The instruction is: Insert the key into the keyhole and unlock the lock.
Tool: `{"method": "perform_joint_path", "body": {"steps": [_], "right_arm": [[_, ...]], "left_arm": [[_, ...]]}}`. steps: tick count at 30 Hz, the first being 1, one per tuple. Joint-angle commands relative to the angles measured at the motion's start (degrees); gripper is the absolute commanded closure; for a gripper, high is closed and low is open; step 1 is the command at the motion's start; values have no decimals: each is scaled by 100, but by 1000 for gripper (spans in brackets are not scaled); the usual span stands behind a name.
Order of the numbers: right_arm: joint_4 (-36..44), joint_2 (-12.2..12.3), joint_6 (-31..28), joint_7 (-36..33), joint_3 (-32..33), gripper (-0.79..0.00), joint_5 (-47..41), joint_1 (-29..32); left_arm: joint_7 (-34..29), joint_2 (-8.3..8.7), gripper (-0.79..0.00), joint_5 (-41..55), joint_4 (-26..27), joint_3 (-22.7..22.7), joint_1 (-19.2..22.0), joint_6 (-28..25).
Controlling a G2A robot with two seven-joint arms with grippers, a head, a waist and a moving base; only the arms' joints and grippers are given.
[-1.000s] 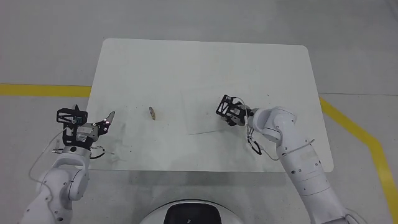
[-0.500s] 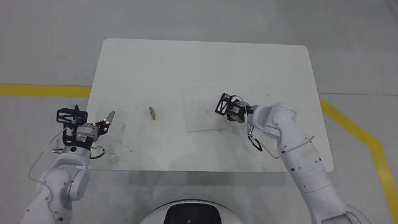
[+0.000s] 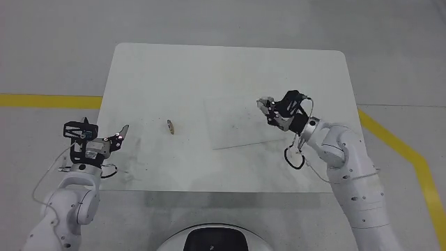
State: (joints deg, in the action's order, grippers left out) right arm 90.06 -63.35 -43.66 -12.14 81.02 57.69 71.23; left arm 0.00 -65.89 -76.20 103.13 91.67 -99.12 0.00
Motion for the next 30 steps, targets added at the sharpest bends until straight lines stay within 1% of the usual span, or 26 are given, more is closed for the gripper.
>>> {"method": "perform_joint_path", "body": {"steps": [1,4,5,7,10,11,12,13,14,25,26,27,28,30], "right_arm": [[-236,-1,17,-236,109,0,-1537,-17],[-533,16,110,-814,203,0,-3250,-85],[-601,30,136,-1022,243,0,-3679,-112],[-688,65,164,-1310,369,0,-4210,-114],[-688,71,188,-1354,388,0,-4240,-111],[-688,71,188,-1354,388,0,-4240,-111],[-688,71,188,-1354,388,0,-4240,-111],[-688,71,188,-1354,388,0,-4240,-111],[-688,71,188,-1354,388,0,-4240,-111],[-688,71,188,-1354,388,0,-4240,-111],[-679,69,204,-1335,381,0,-4255,-105],[-703,55,363,-1262,338,0,-4300,-93],[-720,36,541,-1193,253,0,-4312,-120],[-786,-18,624,-1112,1,0,-4570,-213]], "left_arm": [[0,0,-785,0,0,0,0,0],[0,0,-785,0,0,0,0,0],[0,0,-785,0,0,0,0,0],[0,0,-785,0,0,0,0,0],[0,0,-785,0,0,0,0,0],[0,0,-693,0,0,0,0,0],[0,0,-693,0,0,0,0,0],[0,0,-727,0,0,0,0,0],[0,0,-785,0,0,0,0,0],[0,0,-785,0,0,0,0,0],[0,0,-785,0,0,0,0,0],[0,0,-785,0,0,0,0,0],[40,-6,-785,40,106,-13,32,-4],[37,-34,-785,387,434,-95,84,-51]]}}
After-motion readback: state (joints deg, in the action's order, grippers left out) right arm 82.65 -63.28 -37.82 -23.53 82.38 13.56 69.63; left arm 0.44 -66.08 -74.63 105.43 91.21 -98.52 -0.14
